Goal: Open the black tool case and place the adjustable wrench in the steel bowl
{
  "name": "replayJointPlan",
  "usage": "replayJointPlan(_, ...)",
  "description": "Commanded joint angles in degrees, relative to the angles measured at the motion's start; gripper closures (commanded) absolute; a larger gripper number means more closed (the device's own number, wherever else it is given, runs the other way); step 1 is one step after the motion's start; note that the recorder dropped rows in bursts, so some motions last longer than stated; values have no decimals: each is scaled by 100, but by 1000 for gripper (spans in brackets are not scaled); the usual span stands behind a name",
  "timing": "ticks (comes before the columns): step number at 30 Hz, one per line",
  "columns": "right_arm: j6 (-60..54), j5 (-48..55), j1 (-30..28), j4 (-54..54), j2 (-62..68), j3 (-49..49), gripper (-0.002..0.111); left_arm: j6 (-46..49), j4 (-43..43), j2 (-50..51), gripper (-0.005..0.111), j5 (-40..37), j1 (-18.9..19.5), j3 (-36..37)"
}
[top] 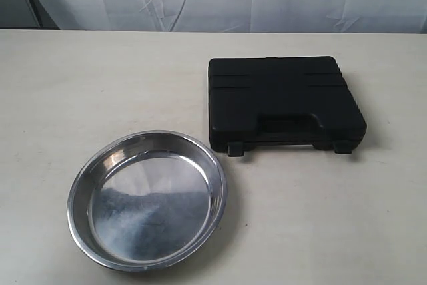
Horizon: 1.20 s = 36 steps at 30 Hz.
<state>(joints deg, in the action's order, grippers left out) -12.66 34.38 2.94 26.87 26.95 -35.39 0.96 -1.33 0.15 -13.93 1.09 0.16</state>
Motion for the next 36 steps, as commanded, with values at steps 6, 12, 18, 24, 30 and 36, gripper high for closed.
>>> replayJointPlan(6, -1090, 506, 482, -2151, 3865, -2780, 109, -34, 16, -15, 107, 69, 1, -16)
replayJointPlan(12, -2818, 1331, 982, -2015, 5640, -3798, 109, -34, 16, -15, 107, 69, 1, -16)
replayJointPlan(18, -4272, 2161, 1394, -1896, 6937, -4136, 91, -34, 16, -15, 107, 69, 1, -16)
replayJointPlan(24, -4323, 2165, 1675, -2230, 7756, -4136, 56, -34, 16, -15, 107, 69, 1, -16)
replayJointPlan(30, -4458, 1913, 1943, -2271, 8221, -4136, 55, -34, 16, -15, 107, 69, 1, -16)
replayJointPlan(36, -4581, 1790, 2085, -2269, 8457, -4136, 55, -34, 16, -15, 107, 69, 1, -16)
